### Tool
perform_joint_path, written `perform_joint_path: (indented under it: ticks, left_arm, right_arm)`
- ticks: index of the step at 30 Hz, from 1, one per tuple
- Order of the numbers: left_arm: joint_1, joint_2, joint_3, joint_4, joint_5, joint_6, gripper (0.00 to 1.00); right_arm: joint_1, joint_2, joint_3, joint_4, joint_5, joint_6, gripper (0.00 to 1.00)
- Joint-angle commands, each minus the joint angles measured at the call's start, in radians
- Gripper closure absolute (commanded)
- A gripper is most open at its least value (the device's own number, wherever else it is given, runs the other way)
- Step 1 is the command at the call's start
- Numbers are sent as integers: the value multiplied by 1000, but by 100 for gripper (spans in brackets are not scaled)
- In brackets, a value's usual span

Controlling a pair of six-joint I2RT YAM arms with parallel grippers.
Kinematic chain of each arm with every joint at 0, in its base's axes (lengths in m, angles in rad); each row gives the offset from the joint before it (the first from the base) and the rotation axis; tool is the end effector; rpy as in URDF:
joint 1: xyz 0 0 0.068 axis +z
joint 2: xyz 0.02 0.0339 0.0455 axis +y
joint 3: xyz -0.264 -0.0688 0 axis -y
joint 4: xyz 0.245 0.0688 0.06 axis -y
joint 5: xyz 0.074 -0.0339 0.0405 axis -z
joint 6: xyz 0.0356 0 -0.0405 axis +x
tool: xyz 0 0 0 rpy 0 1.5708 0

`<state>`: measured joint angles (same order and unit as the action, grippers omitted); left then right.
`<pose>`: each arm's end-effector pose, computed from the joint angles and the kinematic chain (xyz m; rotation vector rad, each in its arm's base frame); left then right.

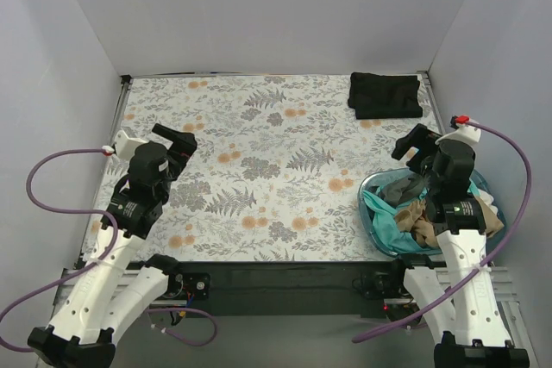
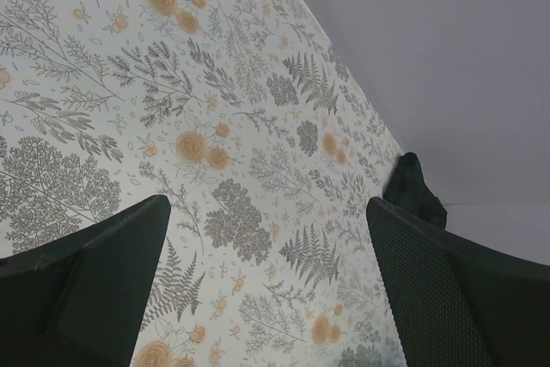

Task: Fold and stack the t-shirts
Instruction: Grab the tshirt from the pile

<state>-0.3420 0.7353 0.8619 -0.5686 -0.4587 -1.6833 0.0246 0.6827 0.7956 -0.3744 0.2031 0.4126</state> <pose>0.1517 -0.0373 0.3357 -1.5075 1.4140 -0.8452 0.1571 -0.0033 0.3391 0.4913 1.7613 0.1221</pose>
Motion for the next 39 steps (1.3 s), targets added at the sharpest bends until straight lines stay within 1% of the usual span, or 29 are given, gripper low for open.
perform_joint_path:
  ticks: [1,4,6,9,10,11,13,14,15,18,21,24,25,27,28,29,30,31,32,33,34,36,37,39]
  left_arm:
    - [6,21,-8,21,50,22,2]
    - [6,38,-23,48,86,27,2]
    - [6,53,-50,96,146,51,2]
    - [6,79,-57,118,201,69,2]
    - [6,97,-54,115,206,71,2]
    - [6,107,-50,118,209,73,2]
    - [6,127,-43,115,216,79,2]
    - [8,131,-41,115,218,80,2]
    - [6,133,-44,115,224,80,2]
    - [6,134,-52,116,227,79,2]
    - [6,128,-61,115,206,79,2]
    - [6,121,-64,115,193,79,2]
    - [6,119,-63,115,190,77,2]
    - [6,118,-64,111,180,79,2]
    - [6,118,-64,111,178,77,2]
    - [6,118,-64,111,178,77,2]
    - [6,118,-64,110,175,79,2]
    - [6,121,-64,107,173,77,2]
    - [6,122,-63,105,170,77,2]
    - [6,122,-61,104,167,77,2]
    - [6,124,-58,98,164,76,2]
    - [6,125,-57,98,166,76,2]
    - [6,125,-57,99,167,76,2]
    - [8,125,-57,99,167,74,2]
  right_arm:
    - [0,-12,13,3,51,-58,2]
    - [-2,-11,8,0,22,-168,2]
    - [0,24,34,-46,48,-164,2]
    - [0,141,105,-160,200,-132,2]
    - [-2,175,106,-161,272,-136,2]
    - [-2,243,106,-161,310,-141,2]
    - [-15,344,116,-170,354,-144,2]
    - [-15,372,120,-172,351,-137,2]
    - [-56,397,131,-161,349,-129,2]
    - [-89,491,160,-143,312,-126,2]
    - [-109,564,188,-106,318,-126,2]
    - [-140,618,189,-55,296,-129,5]
    - [-147,627,179,-38,262,-132,11]
    - [-167,646,171,-3,237,-126,17]
    - [-172,653,166,8,233,-120,26]
    - [-179,653,154,21,233,-120,31]
    - [-183,655,148,29,229,-118,38]
    - [-187,652,143,31,232,-115,57]
    - [-192,646,136,29,236,-112,66]
    - [-193,637,134,31,242,-109,72]
    - [-195,606,129,31,242,-112,82]
    - [-195,563,131,31,233,-120,89]
    - [-195,516,136,29,222,-124,98]
    - [-195,460,154,28,216,-129,99]
